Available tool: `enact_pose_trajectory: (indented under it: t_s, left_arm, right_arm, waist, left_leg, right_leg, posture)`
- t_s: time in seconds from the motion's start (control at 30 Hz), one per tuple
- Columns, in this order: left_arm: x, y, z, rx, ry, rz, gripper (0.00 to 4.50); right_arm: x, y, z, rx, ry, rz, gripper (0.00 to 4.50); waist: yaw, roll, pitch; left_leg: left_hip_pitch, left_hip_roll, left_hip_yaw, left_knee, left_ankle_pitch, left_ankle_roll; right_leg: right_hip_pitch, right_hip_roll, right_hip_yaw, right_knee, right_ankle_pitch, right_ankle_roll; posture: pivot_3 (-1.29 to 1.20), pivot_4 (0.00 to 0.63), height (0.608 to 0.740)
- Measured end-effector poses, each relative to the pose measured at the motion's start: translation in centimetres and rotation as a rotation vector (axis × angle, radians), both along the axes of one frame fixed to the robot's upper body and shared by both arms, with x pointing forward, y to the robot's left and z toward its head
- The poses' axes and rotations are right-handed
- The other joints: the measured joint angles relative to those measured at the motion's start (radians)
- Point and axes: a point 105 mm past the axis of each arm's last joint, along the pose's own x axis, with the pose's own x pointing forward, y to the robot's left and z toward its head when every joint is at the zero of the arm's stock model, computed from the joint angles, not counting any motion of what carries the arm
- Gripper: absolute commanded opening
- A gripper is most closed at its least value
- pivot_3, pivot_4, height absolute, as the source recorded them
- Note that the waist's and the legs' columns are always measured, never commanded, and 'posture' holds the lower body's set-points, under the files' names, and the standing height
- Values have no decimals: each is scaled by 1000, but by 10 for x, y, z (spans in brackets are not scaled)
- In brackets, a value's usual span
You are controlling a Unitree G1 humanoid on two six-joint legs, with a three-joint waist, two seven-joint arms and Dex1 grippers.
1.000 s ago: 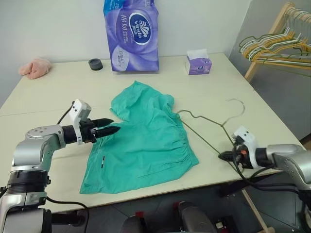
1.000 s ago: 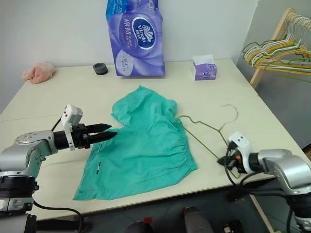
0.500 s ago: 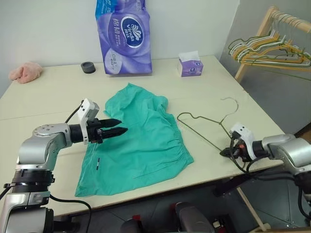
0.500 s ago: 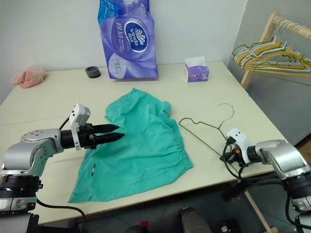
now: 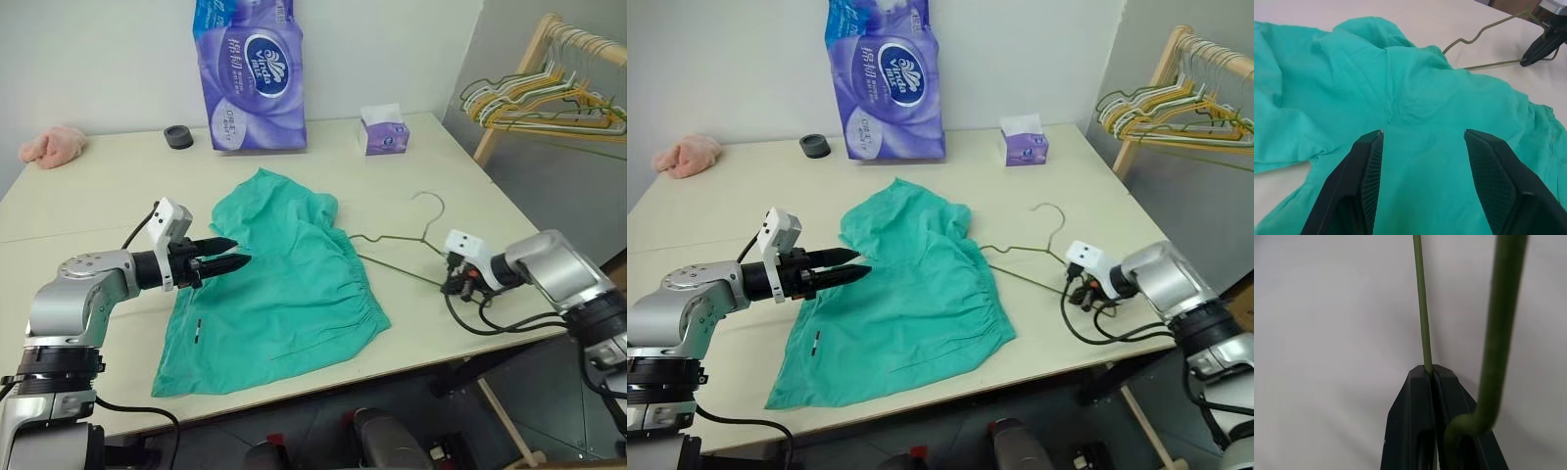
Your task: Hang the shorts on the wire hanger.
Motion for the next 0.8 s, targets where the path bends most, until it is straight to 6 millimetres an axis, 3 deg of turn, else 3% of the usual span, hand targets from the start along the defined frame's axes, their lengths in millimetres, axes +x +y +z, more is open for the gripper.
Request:
enact_pose_trajectory:
  t_s: [0.23,0.37,0.6,0.8]
  left_arm:
    - [4,16,4,-1,-19,77,2771]
    - [6,24,1,-1,-16,120,2771]
    - [15,25,7,5,-65,147,2771]
    - [17,22,4,9,-64,147,2771]
  right_arm:
    - [-17,31,17,75,7,92,0]
    - [-30,43,10,144,92,43,0]
    - [-14,42,-3,199,193,-216,0]
    - [-15,36,-4,190,237,-259,0]
  waist:
    - [11,4,0]
    - [15,4,0]
    - [14,4,0]
    - [14,4,0]
  left_leg:
    - [-2,-1,-1,0,0,1]
    - [-2,-1,-1,1,0,1]
    - [-2,-1,-1,3,0,1]
    - [-2,-1,-1,3,-1,1]
  right_leg:
    - [-1,-3,-1,-1,0,0]
    - [-1,-4,-2,0,0,0]
    - [-1,-3,-1,4,0,0]
    - [-1,-3,-1,3,0,0]
  posture:
    - [-206,77,740]
    - [-206,77,740]
    - [-201,78,740]
    - [-197,76,740]
